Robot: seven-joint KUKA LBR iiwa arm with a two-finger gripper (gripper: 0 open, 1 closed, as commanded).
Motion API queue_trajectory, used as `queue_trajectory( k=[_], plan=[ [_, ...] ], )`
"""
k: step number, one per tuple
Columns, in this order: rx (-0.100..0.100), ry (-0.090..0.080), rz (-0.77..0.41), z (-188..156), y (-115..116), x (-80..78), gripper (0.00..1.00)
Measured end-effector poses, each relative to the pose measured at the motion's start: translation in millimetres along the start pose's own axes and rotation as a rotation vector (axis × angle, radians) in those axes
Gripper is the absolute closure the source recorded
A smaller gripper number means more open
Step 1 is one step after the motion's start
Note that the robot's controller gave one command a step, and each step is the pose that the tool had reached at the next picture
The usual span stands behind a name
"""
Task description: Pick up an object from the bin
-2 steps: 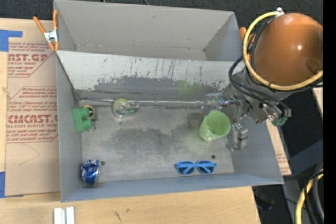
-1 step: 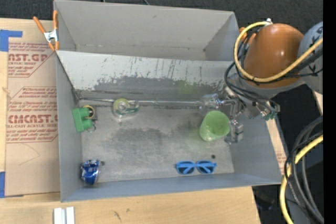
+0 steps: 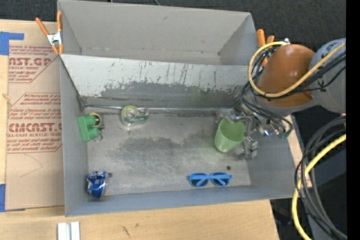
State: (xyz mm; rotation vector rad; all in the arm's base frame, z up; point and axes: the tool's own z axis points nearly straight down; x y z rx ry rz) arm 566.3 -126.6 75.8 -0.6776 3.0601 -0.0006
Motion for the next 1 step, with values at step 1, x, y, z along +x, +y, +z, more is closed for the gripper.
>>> queue_trajectory(
  k=[1],
  plan=[
    [0.003,-0.005,-0.003,-3.7,0.5,-2.0,1.0]
  ],
)
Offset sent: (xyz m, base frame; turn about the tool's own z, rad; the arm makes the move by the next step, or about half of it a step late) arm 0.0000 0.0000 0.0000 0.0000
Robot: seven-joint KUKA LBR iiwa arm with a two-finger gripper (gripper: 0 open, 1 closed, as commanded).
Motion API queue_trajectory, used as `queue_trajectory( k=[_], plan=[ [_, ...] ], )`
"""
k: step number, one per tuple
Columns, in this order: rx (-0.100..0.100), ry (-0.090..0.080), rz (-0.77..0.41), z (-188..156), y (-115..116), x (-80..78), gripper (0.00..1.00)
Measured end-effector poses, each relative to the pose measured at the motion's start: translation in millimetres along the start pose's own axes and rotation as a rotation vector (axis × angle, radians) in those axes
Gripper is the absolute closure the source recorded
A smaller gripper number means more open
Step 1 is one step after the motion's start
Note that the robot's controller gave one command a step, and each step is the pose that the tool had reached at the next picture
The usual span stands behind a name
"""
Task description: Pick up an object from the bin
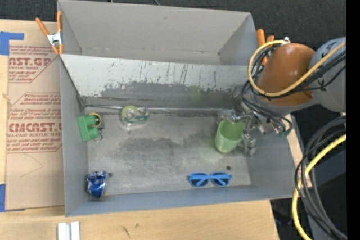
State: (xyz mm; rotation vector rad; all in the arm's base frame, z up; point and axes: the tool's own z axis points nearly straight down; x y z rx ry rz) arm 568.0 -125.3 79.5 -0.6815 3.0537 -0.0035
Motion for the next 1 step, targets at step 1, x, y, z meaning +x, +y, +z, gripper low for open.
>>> queue_trajectory(
  k=[1],
  plan=[
    [0.001,0.002,-0.001,-132.2,8.5,-8.1,1.0]
  ],
)
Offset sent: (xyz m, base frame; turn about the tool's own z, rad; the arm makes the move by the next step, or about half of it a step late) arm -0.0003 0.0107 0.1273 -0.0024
